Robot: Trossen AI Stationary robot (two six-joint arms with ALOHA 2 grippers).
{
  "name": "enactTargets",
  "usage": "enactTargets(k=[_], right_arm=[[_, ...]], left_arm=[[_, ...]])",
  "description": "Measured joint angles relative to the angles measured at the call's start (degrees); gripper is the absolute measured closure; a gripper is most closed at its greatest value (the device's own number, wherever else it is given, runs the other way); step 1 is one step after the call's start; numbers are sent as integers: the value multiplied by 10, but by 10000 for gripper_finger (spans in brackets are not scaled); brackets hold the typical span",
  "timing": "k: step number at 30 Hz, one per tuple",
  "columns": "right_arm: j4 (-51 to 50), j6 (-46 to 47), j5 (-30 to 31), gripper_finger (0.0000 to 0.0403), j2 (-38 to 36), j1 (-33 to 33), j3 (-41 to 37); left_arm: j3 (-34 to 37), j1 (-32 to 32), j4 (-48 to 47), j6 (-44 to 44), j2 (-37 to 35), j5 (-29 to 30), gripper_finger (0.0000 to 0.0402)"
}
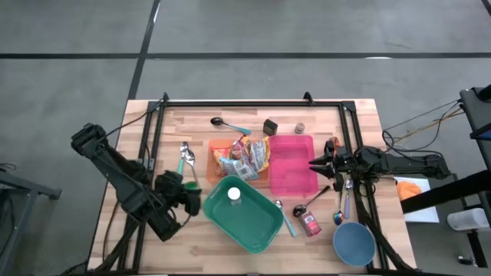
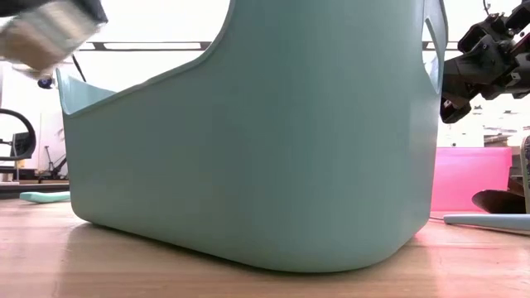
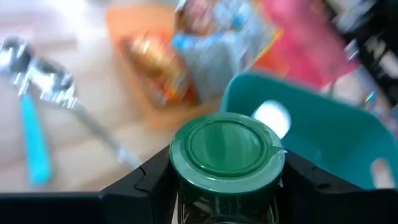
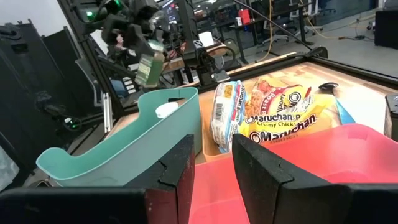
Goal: Pick & Place Food Item
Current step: Put the green seasoning bottle into the green bin
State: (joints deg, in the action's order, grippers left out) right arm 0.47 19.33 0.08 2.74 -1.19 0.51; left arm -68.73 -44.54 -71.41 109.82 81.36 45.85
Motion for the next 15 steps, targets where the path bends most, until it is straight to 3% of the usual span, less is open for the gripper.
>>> enactTargets(k=[7, 15], right_arm=[[0, 0, 0, 296, 0, 0, 0], [0, 0, 0, 296, 0, 0, 0]], left_arm=[[-38, 0, 12, -6, 68, 128, 207], [-81, 0, 18, -5, 176, 177, 207]])
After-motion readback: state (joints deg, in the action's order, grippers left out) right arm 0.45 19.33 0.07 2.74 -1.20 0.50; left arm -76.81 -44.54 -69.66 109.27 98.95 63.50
